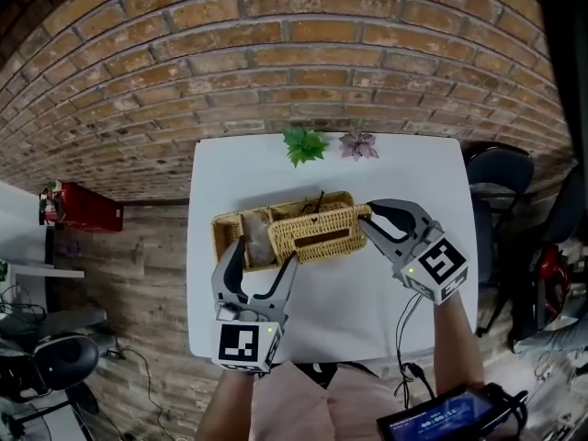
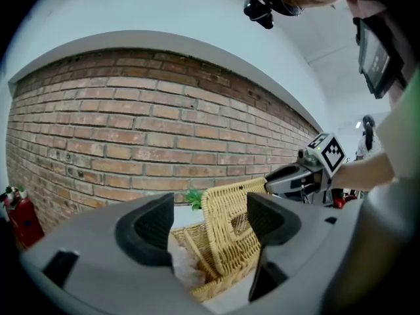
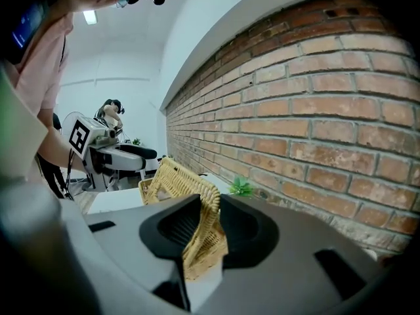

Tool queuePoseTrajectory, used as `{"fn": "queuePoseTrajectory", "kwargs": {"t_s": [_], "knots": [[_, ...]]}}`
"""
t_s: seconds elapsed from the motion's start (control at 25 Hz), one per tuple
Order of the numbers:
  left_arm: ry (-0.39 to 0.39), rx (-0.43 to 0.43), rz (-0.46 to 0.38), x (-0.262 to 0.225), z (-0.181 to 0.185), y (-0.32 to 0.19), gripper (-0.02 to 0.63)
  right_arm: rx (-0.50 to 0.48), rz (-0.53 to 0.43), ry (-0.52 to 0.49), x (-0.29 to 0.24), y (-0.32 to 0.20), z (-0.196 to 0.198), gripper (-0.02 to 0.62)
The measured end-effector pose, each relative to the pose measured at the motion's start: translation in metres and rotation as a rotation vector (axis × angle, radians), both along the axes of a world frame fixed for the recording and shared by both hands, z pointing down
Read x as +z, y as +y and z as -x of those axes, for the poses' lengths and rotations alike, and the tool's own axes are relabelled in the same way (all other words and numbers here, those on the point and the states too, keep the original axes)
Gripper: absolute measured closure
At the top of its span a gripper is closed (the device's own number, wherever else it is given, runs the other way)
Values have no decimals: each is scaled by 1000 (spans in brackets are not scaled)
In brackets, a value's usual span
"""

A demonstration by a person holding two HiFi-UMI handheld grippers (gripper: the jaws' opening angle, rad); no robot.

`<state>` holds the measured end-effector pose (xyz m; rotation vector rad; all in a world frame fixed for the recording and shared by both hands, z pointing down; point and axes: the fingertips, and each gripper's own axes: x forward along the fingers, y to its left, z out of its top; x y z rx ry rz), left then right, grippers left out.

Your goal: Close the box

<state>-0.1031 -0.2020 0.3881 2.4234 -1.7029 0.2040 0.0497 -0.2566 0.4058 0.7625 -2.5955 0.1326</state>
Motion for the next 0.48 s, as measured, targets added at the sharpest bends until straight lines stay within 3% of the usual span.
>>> {"fn": "queuePoseTrajectory", "kwargs": {"t_s": [0.48], "knots": [[25, 9, 20, 10, 0, -18, 250, 5, 72, -8, 17, -21, 4, 485]]}}
